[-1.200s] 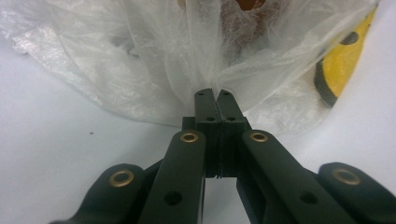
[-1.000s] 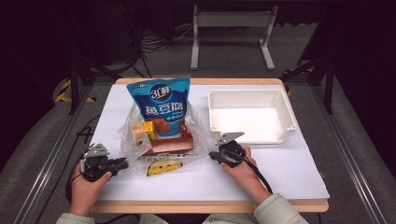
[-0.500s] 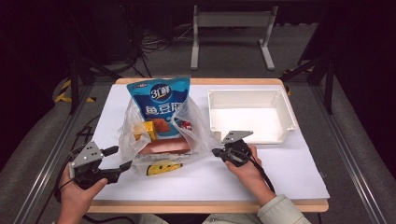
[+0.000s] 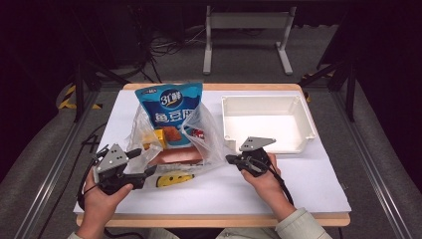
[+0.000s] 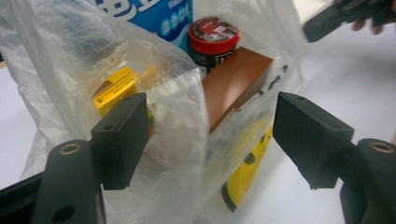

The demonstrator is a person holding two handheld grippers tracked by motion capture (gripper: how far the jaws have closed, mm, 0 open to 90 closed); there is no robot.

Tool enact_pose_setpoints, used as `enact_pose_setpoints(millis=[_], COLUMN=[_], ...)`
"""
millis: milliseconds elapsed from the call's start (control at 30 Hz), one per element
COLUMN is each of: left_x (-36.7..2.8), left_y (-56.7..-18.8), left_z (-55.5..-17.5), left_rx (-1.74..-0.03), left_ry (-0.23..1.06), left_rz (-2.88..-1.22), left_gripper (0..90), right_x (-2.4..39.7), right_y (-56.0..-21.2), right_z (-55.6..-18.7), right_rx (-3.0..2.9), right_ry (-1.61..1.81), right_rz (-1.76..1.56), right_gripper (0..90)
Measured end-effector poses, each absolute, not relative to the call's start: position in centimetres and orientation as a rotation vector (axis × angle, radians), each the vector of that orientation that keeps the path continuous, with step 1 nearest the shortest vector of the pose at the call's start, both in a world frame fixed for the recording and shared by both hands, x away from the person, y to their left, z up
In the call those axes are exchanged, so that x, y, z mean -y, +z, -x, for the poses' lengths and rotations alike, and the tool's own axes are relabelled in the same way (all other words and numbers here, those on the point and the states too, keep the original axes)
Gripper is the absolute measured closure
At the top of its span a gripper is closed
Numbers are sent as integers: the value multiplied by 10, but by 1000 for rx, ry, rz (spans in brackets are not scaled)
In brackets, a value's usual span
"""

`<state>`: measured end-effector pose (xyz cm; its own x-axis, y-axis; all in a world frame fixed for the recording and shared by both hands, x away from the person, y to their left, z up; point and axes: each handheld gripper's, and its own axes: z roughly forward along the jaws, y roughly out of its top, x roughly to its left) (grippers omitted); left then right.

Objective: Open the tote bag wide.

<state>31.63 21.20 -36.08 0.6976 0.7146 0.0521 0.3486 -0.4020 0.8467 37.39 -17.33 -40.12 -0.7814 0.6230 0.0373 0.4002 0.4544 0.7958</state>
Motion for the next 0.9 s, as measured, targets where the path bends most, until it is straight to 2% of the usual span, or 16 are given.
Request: enact_pose_setpoints(millis=[333, 367, 500, 567, 600, 633, 667, 767, 800, 900], left_x=[-199, -201, -209, -215, -218, -224, -224, -238, -238, -248], left_y=[-379, -380, -379, -376, -374, -371, -371, -368, -368, -367], left_z=[-331, -332, -332, -331, -330, -328, -328, -327, -327, -327], left_rx=[-904, -913, -916, -909, -907, -909, -909, -919, -919, -940], left_ry=[658, 663, 675, 661, 657, 650, 650, 625, 625, 606], left_rz=[-2080, -2077, -2041, -2016, -2003, -1983, -1983, -1934, -1934, -1901], left_gripper=[275, 309, 565, 747, 747, 816, 843, 880, 885, 889], right_x=[171, 171, 169, 167, 167, 165, 165, 162, 162, 156], right_y=[-390, -389, -387, -385, -385, -383, -383, -376, -376, -368], right_z=[-368, -367, -367, -367, -367, -367, -367, -366, -366, -365], right_rx=[-2427, -2426, -2422, -2417, -2417, -2413, -2413, -2404, -2404, -2414], right_ry=[1291, 1298, 1324, 1337, 1337, 1354, 1354, 1392, 1392, 1439], right_rz=[-851, -848, -835, -827, -827, -818, -818, -784, -784, -729], right_gripper=[900, 900, 900, 883, 883, 856, 856, 775, 775, 669])
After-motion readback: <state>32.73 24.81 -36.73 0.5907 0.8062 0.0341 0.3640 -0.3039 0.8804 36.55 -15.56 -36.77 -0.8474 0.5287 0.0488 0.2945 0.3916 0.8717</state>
